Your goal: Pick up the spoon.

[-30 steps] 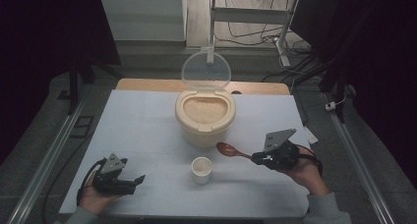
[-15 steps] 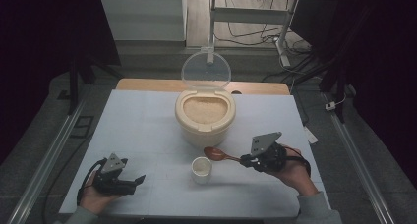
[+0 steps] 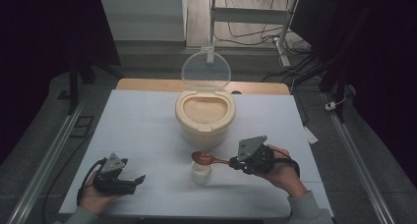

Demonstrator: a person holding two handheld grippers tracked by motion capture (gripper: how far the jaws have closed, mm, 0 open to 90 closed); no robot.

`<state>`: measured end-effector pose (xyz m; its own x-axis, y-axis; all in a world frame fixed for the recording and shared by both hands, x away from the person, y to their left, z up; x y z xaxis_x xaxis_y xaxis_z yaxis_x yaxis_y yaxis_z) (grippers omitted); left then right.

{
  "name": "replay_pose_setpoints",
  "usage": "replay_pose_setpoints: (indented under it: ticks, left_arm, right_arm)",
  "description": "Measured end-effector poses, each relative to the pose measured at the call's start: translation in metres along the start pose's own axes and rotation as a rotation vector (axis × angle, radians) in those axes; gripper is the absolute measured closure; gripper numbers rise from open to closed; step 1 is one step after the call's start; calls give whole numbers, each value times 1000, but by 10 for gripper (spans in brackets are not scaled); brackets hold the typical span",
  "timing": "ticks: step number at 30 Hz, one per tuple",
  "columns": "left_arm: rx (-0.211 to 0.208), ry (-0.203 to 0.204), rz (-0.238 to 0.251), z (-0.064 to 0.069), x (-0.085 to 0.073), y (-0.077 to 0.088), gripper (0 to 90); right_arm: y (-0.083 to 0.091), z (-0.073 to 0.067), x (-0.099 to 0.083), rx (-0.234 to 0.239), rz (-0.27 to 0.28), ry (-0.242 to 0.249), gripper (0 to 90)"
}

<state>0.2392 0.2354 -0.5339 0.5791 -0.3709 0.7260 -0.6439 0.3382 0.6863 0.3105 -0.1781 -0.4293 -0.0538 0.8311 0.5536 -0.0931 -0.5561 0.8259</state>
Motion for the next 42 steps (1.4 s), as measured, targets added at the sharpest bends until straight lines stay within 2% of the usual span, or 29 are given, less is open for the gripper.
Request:
replay_pose_setpoints:
  ticks: [7,9,13,15,19,20,32,37,42]
  left_arm:
    - [-5,5,3,0,1,0,113]
    - [-8,7,8,1,2,1,113]
    - [-46,-3,39,7,15,7,114]
    - [-75,-22,63,13,27,12,114]
    - [-131,-74,102,29,53,22,116]
    - [-141,-87,106,32,59,24,116]
    - [-250,-211,122,69,112,24,132]
    - [-280,-292,105,89,132,19,163]
    - [-317,-360,46,103,145,8,194]
  right_arm:
    - [-4,-1,5,3,5,8,796]
    - [-3,-1,6,-2,-13,20,796]
    - [-5,-1,8,1,-3,25,796]
    - [-7,-2,9,6,16,25,796]
    - [-9,-2,14,7,-16,36,796]
    - [-11,-3,14,5,-4,33,796]
    - [-19,-6,22,4,-15,58,796]
    - [-23,-9,29,6,-31,76,796]
    - [-27,-12,34,7,-34,94,796]
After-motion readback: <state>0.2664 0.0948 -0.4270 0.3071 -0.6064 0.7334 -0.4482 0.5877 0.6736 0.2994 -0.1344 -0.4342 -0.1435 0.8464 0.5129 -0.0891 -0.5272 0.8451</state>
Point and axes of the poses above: each handheld gripper's, and its own axes: y roughly backward along the jaws, x roughly out of its top, z roughly to its right, the point moved 1 cm from there along -y, roughly forward along the jaws, and after that the axes turned 7 degrees about x, right-handed, at the moved point
